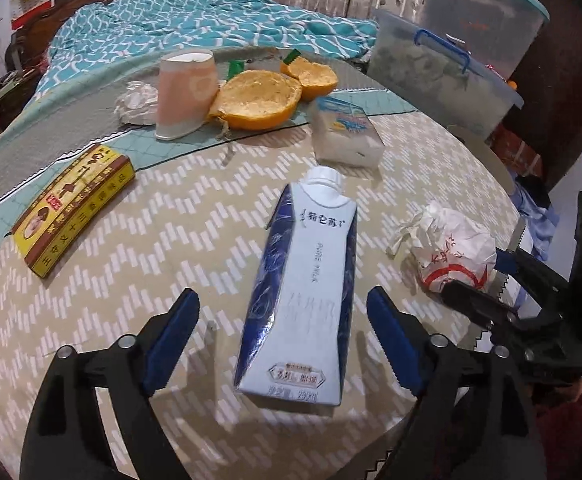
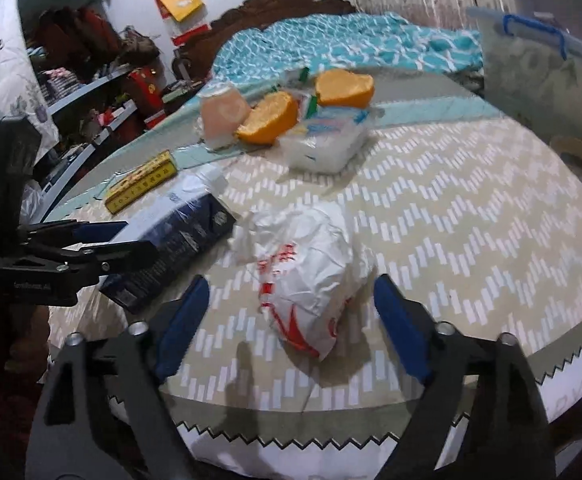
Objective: Collect trash
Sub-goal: 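Carry carton and bag to the wastebasket and release both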
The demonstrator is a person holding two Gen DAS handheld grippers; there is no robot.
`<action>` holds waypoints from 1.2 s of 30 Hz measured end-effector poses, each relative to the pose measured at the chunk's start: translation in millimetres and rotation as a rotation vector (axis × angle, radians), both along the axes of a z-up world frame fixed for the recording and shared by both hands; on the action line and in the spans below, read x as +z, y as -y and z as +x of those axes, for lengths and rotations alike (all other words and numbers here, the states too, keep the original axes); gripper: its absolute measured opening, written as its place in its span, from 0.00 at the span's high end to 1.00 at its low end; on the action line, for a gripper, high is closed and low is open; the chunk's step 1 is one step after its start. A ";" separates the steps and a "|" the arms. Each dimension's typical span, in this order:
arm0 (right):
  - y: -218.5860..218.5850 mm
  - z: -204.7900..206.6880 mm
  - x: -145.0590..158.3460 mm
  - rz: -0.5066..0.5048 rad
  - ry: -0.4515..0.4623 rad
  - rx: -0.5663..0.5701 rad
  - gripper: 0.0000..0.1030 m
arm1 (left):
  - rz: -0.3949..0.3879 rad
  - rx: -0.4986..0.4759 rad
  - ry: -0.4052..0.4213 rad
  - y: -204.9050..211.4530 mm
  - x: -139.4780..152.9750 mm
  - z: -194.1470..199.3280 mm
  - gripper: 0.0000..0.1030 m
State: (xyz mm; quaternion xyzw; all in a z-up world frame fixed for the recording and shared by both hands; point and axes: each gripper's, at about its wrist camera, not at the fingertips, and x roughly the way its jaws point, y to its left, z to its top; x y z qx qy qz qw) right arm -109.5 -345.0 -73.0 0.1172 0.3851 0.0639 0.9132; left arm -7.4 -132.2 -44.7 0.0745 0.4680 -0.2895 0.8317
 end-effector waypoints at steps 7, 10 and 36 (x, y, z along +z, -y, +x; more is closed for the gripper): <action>4.9 2.5 -10.9 0.006 -0.024 -0.009 0.17 | 0.053 0.000 -0.014 8.1 -6.0 -1.6 0.22; 10.2 3.5 -11.6 0.019 -0.015 -0.024 0.17 | 0.066 0.011 -0.030 10.5 -8.5 0.9 0.22; 38.7 5.4 -4.2 0.062 0.071 -0.112 0.54 | -0.047 -0.095 -0.023 41.5 17.6 2.1 0.51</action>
